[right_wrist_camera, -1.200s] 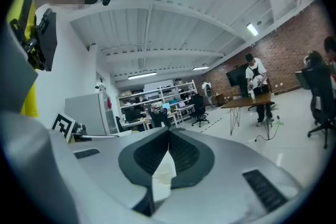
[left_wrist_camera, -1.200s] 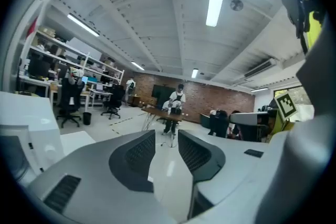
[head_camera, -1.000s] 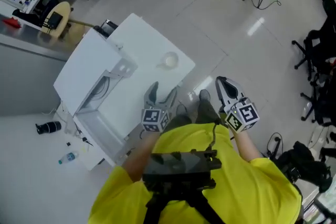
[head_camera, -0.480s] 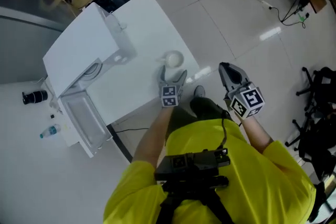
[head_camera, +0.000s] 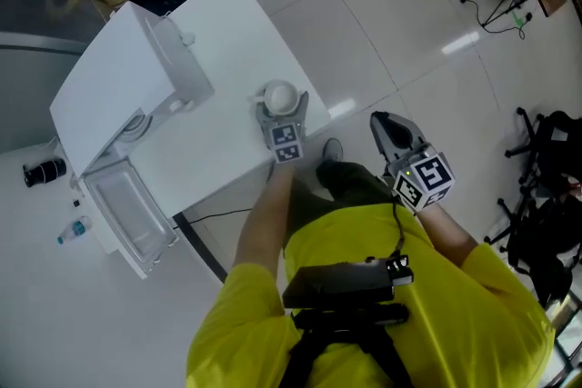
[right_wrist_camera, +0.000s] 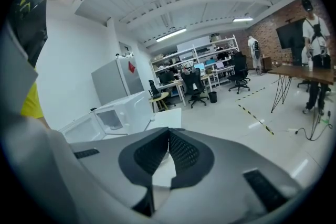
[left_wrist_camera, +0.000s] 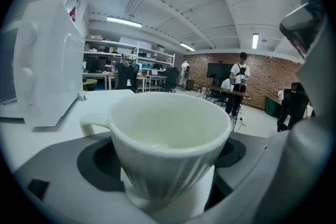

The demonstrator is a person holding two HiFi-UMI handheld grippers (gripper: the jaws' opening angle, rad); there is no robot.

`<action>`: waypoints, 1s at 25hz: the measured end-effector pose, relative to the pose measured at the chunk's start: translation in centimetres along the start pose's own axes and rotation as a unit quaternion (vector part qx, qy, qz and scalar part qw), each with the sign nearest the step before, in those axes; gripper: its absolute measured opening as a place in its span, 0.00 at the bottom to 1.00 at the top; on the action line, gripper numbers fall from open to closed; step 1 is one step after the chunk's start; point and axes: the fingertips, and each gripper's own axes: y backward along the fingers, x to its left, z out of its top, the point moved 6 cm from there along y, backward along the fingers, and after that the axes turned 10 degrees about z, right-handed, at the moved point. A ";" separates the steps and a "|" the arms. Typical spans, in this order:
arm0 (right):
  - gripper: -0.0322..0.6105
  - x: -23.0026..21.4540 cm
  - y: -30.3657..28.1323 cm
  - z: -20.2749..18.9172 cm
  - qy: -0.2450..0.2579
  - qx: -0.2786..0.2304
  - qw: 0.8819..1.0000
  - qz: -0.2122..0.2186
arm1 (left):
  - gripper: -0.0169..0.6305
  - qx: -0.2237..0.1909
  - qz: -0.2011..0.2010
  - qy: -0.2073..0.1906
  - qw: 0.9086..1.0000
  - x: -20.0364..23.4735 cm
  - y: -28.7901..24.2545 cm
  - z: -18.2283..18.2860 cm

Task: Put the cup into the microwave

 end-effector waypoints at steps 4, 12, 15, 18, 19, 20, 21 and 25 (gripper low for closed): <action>0.06 0.1 -0.6 1.3 0.009 -0.002 1.000 0.030 | 0.75 -0.018 0.013 0.018 1.000 0.6 4.1 3.4; 0.06 8.5 -13.1 2.6 0.031 0.031 0.987 0.154 | 0.75 -0.025 0.092 0.069 0.993 11.9 15.2 7.1; 0.06 14.0 -18.7 3.0 0.040 0.041 0.977 0.203 | 0.75 -0.020 0.124 0.064 0.990 20.0 16.5 6.6; 0.06 19.5 -23.6 2.3 0.062 0.060 0.965 0.246 | 0.75 -0.026 0.161 0.056 0.985 28.8 16.6 6.2; 0.06 20.9 -24.9 1.8 0.067 0.070 0.962 0.254 | 0.75 -0.030 0.174 0.057 0.983 31.6 16.2 6.1; 0.06 21.9 -26.0 1.3 0.069 0.080 0.960 0.258 | 0.75 -0.033 0.185 0.061 0.980 34.1 15.6 6.0; 0.06 22.8 -26.9 0.8 0.069 0.091 0.959 0.260 | 0.75 -0.035 0.192 0.063 0.979 36.4 14.8 5.9; 0.06 25.2 -28.7 -1.4 0.071 0.133 0.954 0.259 | 0.75 -0.039 0.207 0.066 0.975 43.0 11.2 5.3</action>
